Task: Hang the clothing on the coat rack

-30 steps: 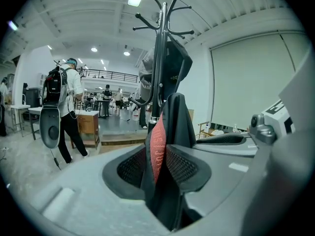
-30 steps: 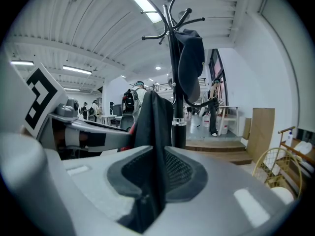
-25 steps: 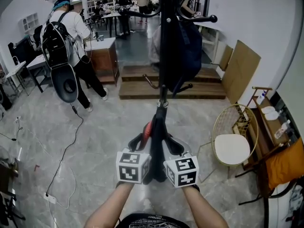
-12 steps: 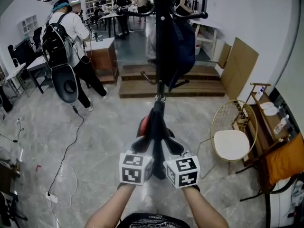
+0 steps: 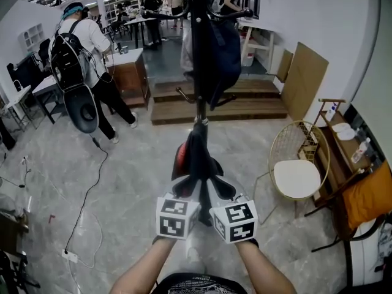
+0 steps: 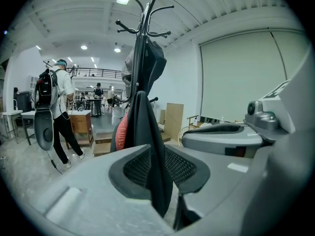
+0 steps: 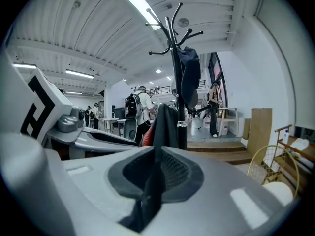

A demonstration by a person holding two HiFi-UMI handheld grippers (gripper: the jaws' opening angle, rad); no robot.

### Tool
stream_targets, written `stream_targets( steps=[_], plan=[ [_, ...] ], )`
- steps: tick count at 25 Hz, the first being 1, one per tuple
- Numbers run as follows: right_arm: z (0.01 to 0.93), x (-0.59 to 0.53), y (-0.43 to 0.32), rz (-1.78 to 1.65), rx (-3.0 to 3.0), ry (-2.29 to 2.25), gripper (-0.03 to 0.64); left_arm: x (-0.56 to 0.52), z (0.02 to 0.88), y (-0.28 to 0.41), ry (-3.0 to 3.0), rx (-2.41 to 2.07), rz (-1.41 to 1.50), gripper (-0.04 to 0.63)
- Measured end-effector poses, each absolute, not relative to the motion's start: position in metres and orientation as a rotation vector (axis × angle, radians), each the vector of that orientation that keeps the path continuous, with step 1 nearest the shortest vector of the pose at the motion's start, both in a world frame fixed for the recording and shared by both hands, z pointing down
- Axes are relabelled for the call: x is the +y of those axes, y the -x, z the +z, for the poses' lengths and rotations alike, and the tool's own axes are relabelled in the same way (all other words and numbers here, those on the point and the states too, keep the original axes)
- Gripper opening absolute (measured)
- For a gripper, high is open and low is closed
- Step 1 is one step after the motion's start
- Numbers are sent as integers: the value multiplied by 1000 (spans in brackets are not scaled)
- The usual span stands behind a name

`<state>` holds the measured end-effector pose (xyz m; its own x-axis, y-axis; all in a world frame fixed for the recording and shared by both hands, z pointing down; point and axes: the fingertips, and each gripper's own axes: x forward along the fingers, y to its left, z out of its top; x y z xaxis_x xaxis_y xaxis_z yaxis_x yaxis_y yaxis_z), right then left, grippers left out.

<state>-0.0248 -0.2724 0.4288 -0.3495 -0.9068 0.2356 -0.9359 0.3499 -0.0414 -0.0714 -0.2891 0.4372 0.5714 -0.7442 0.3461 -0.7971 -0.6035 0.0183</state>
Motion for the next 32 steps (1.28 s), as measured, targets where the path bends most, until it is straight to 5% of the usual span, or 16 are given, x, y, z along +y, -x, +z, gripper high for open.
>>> stream_targets(
  steps=[16, 32],
  plan=[
    [421, -240, 27, 212, -2476, -1639, 6, -254, 421, 62, -2675, -1294, 404, 6],
    [414, -229, 24, 197, -2465, -1670, 5, -245, 418, 62, -2687, -1275, 390, 6]
  ],
)
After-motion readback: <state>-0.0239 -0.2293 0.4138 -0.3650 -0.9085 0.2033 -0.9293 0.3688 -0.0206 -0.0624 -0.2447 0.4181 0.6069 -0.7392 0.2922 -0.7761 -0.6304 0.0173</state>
